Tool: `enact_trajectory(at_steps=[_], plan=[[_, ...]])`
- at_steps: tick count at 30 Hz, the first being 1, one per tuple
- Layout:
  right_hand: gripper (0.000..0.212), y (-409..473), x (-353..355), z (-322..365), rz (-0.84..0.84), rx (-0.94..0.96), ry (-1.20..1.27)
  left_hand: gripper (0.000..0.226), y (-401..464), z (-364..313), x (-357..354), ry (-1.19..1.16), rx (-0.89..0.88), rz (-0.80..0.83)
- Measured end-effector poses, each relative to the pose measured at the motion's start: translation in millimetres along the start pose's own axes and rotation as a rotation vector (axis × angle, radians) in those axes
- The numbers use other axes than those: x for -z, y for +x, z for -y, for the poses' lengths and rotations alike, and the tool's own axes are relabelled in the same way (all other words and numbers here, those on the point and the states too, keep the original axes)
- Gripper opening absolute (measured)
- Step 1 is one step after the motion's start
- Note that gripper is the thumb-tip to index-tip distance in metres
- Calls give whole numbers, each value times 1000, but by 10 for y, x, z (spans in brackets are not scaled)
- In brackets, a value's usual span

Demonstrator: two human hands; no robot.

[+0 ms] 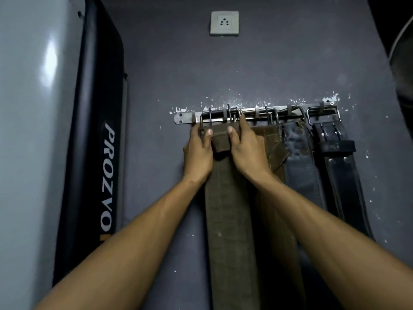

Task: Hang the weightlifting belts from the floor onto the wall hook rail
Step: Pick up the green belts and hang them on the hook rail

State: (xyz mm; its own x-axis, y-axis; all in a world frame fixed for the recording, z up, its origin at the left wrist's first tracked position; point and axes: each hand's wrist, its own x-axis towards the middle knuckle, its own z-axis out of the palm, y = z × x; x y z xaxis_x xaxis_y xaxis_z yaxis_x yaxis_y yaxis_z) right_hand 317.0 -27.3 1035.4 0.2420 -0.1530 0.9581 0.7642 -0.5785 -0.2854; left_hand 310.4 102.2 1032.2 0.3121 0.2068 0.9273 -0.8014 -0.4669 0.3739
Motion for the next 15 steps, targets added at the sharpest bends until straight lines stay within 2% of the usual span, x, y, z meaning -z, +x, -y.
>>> enact_trajectory(at_steps=[2, 4, 6, 10, 13, 15], plan=[[50, -218, -16, -31, -55, 7, 116, 41, -203, 73, -31, -99, 95, -36], [45, -483, -56, -105, -72, -21, 177, 46, -443, 209, -63, -124, 193, 35], [44, -690, -75, -180, -43, -50, 172, 47, -631, 268, -85, -132, 253, 84], [43, -729, 59, -167, 2, -47, 199, 48, -699, 146, -93, -137, 267, 5], [54, -1008, 247, -239, 82, -95, 294, 48, -1047, 144, -78, -287, 323, 73], [52, -1406, 322, -336, 129, -115, 274, 46, -1499, 202, -75, -294, 360, 113]])
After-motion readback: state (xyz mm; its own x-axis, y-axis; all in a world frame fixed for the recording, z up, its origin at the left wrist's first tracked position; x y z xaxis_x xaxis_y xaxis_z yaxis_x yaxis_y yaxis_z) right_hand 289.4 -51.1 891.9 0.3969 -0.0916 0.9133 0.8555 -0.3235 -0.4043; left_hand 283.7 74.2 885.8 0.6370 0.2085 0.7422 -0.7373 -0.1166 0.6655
